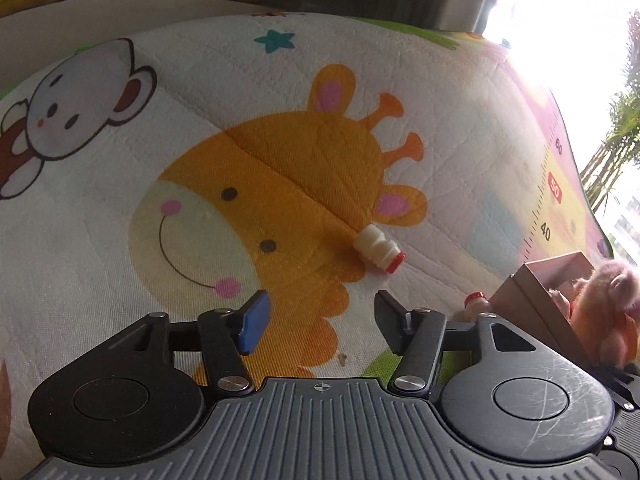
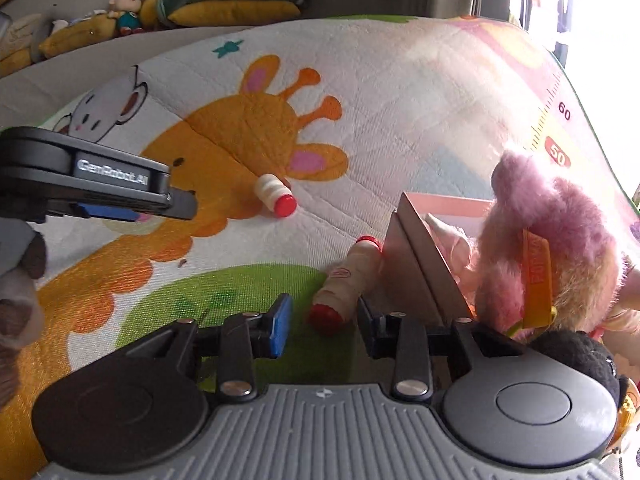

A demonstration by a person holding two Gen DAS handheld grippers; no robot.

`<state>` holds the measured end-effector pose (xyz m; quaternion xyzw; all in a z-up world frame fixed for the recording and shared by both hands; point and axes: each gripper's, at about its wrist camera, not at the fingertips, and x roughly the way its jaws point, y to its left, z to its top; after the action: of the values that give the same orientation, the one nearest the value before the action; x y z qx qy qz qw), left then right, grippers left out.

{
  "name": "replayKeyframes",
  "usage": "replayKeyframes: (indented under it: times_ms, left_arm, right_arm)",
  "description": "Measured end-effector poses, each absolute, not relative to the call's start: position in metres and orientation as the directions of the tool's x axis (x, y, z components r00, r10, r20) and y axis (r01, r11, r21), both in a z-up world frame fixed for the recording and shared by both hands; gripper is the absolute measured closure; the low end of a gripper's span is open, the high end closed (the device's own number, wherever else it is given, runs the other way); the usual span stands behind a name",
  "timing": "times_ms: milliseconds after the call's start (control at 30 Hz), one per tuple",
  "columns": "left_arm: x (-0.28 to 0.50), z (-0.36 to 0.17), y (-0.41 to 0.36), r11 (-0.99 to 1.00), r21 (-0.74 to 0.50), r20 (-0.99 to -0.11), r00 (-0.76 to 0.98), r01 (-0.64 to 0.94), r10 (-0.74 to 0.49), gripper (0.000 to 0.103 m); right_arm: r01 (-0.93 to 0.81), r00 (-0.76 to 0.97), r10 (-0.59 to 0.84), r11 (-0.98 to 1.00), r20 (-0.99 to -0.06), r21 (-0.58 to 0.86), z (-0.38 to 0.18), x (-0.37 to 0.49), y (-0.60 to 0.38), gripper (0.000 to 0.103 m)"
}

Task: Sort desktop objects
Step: 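Grasp a red-capped white bottle with the right tool while the left tool grasps another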

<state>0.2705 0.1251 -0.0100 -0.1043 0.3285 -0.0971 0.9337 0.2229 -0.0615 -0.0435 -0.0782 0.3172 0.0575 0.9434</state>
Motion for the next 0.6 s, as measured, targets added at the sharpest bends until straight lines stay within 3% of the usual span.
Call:
replayKeyframes:
  times_ms: [67,167,200,233,267,600]
  left_arm:
    - [0.273,-0.006,0.124,0.961,-0.230,-0.585,0.767,0.155,-0.264,0.019]
    - [0.281,-0.003,0.118,0.966,-0.155,-0.569,0.781,0.208,-0.259,0.014]
    - [0.284,-0.003,0.116,0.967,-0.128,-0.564,0.785,0.222,-0.255,0.014]
    - [0.288,-0.004,0.113,0.966,-0.104,-0.560,0.788,0.239,-0.255,0.012]
    - [0.293,-0.005,0.111,0.963,-0.092,-0.560,0.786,0.254,-0.261,0.011]
    - [0.349,-0.029,0.079,0.938,-0.098,-0.613,0.722,0.333,-0.321,0.010]
  right_arm:
    - [-0.138,0.796,0.038,0.983,-0.604,-0.119,-0.046,0.230,-0.059,0.067]
    - [-0.129,0.800,0.023,0.983,-0.599,-0.134,-0.048,0.238,-0.054,0.067]
    - [-0.136,0.799,0.027,0.981,-0.601,-0.137,-0.050,0.239,-0.053,0.069]
    - [-0.149,0.797,0.038,0.980,-0.603,-0.135,-0.051,0.239,-0.052,0.078]
    - [-0.165,0.795,0.052,0.977,-0.605,-0.133,-0.053,0.237,-0.052,0.078]
    - [-0.373,0.708,0.295,0.928,-0.642,0.016,-0.045,0.193,-0.081,0.078]
